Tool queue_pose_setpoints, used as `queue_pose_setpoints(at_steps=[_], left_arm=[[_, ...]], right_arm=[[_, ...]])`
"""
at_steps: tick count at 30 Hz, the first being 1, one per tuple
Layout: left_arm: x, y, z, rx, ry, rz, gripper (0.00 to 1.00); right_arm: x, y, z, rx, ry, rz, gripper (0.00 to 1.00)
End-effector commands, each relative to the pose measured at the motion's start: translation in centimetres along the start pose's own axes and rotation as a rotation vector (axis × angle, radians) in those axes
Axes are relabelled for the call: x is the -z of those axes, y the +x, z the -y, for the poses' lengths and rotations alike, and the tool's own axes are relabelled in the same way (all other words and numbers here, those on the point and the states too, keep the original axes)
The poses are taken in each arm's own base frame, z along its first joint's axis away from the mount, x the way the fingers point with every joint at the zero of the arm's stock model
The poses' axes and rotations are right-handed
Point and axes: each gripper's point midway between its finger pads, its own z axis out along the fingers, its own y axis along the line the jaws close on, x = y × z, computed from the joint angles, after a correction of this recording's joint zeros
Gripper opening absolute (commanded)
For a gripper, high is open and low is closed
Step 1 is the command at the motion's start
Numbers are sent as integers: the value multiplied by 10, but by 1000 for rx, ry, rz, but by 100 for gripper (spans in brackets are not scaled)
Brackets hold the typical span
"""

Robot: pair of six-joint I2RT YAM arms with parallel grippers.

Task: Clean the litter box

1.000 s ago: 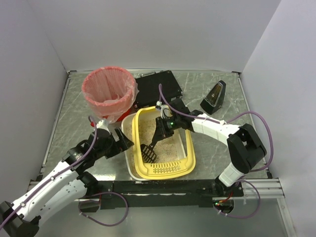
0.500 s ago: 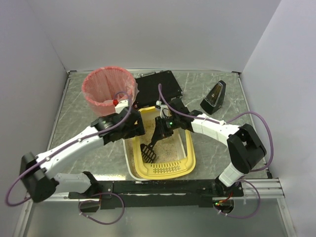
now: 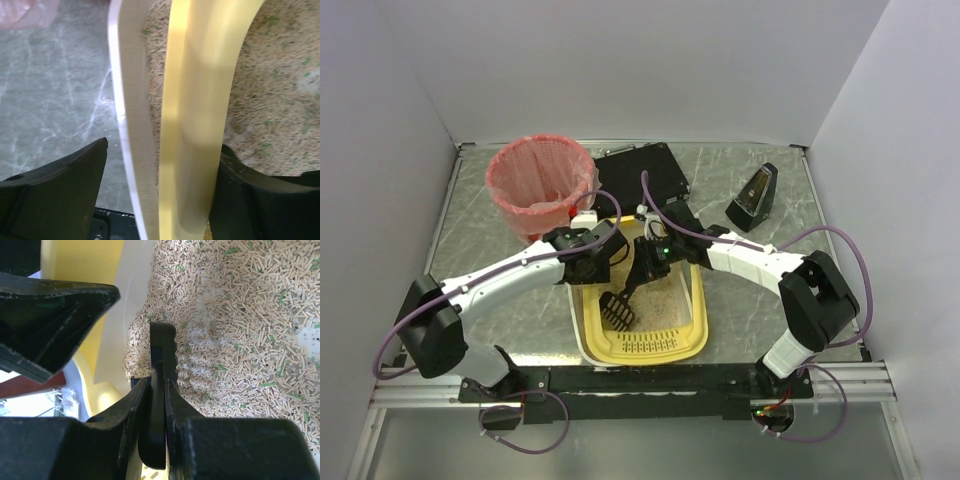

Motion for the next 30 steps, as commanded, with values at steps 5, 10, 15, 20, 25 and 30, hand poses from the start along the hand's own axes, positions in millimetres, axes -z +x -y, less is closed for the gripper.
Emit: queue_pose_setpoints(at_steps=[5, 10, 15, 20, 25, 30], left_arm=[[20, 7, -40, -2, -104, 2, 69], [30, 13, -60, 22, -128, 3, 67], [26, 26, -60, 31, -90, -16, 66], [19, 32, -51, 44, -39, -27, 56], [21, 34, -56, 59, -54, -28, 66], [31, 25, -48, 108, 22, 6, 72]], right_arm=[[-4, 8, -12, -29, -34, -10, 0], [-6, 4, -16, -45, -57, -14, 0], [-11, -1, -24, -85, -115, 0, 0], [-14, -4, -31, -122, -164, -9, 0], [-17, 1, -33, -178, -196, -25, 0], [-18, -7, -34, -228, -223, 10, 0]])
